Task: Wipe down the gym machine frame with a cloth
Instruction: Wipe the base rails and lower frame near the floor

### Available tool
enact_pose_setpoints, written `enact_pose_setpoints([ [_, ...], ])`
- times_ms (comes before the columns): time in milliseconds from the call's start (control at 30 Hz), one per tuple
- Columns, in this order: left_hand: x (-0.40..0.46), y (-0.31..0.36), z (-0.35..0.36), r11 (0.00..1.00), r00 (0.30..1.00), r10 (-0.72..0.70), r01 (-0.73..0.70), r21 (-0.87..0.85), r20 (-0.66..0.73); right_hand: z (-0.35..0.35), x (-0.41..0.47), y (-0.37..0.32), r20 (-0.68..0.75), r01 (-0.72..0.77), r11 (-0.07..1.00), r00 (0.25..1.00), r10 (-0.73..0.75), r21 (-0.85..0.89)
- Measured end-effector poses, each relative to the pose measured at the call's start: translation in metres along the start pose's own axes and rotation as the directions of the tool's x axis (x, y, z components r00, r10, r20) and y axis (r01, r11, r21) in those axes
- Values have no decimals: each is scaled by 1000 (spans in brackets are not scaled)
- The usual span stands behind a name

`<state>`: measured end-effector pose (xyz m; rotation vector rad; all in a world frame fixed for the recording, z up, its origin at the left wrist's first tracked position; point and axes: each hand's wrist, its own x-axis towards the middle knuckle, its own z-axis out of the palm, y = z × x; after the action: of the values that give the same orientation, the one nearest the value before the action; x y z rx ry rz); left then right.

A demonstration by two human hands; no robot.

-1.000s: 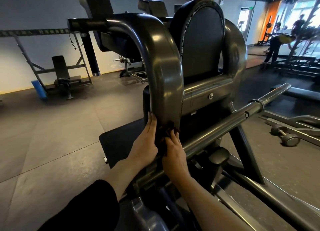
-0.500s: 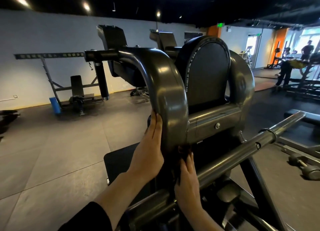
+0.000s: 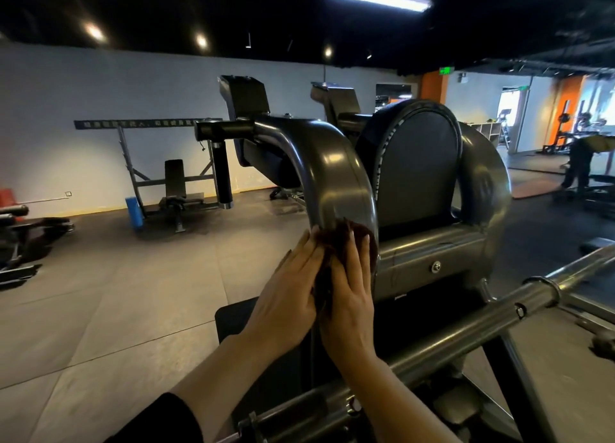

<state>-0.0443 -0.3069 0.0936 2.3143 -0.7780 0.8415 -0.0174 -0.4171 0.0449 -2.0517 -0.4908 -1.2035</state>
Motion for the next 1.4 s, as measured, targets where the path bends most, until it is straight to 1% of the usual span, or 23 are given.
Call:
enact_pose_setpoints([
  [67, 10, 2, -5, 1000, 1000, 6, -6, -21, -16, -12, 23, 2, 51, 74, 997, 996, -73, -9],
  [100, 17, 3, -7, 999, 1000, -3, 2, -39, -13, -17, 40, 3, 62, 73, 997, 995, -73, -7],
  [133, 25, 5, -9, 999, 1000, -9, 8, -51, -11, -23, 56, 5, 61, 22, 1000, 998, -22, 7],
  [200, 38, 8, -13, 998, 1000, -10, 9, -55, -14, -32, 77, 9, 44, -146, 988, 989, 143, 56],
  [233, 44, 11, -15, 999, 1000, -13, 12, -43, -20, -34, 81, 12, 18, -187, 980, 982, 186, 69],
  [267, 47, 12, -16, 999, 1000, -22, 22, -27, -19, -34, 77, 10, 11, -191, 979, 982, 190, 70],
  [300, 49, 12, -17, 1000, 1000, -22, 22, -14, -18, -32, 71, 6, 8, -163, 984, 987, 163, 72],
  [400, 53, 3, -17, 1000, 999, -8, 9, 13, -45, -24, 56, -5, 40, 111, 994, 993, -111, 9],
  [433, 54, 1, -18, 999, 999, -10, 12, 43, -50, -24, 65, -4, 60, 151, 989, 987, -150, -6],
  [467, 56, -1, -21, 997, 998, -11, 14, 70, -54, -26, 78, -2, 60, 148, 989, 987, -147, -13],
  [500, 58, -1, -23, 997, 998, -2, 7, 79, -67, -29, 93, -1, 43, 115, 993, 993, -114, -24],
  [600, 66, -1, -32, 998, 990, 42, -35, 54, -135, -39, 124, 2, 59, -95, 995, 994, 94, 15],
  [633, 71, -3, -36, 998, 988, 34, -26, 57, -152, -39, 127, 2, 52, -126, 992, 991, 125, 20],
  [667, 77, -6, -39, 998, 986, 20, -10, 60, -165, -38, 125, 0, 44, -115, 993, 992, 115, 3],
  [733, 91, -15, -43, 998, 983, 12, -2, 55, -181, -34, 118, 0, 38, 10, 997, 999, -7, -76],
  [800, 109, -21, -43, 998, 984, 25, -13, 69, -176, -33, 120, 3, 89, 118, 985, 990, -108, -122],
  [900, 124, -26, -31, 1000, 982, -1, 2, 6, -187, -47, 143, 1, 170, 174, 979, 973, -154, -107],
  [967, 130, -29, -19, 1000, 974, -25, 26, 2, -225, -52, 163, 2, 242, 136, 988, 964, -114, -74],
  [1033, 132, -31, -8, 998, 954, -13, 29, 49, -299, -52, 181, 4, 271, 78, 995, 961, -58, -65],
  [1100, 132, -31, -2, 987, 918, 62, 2, 162, -391, -48, 196, 3, 277, 54, 997, 960, -37, -56],
  [1200, 133, -34, 2, 972, 872, 139, -28, 235, -469, -38, 219, 1, 305, 41, 997, 952, -17, -73],
  [1300, 132, -41, 2, 965, 865, 168, -46, 259, -472, -27, 240, -5, 345, 2, 997, 938, 25, -77],
  [1400, 130, -37, -6, 973, 897, 144, -51, 227, -418, -20, 244, -11, 326, -30, 996, 944, 55, -80],
])
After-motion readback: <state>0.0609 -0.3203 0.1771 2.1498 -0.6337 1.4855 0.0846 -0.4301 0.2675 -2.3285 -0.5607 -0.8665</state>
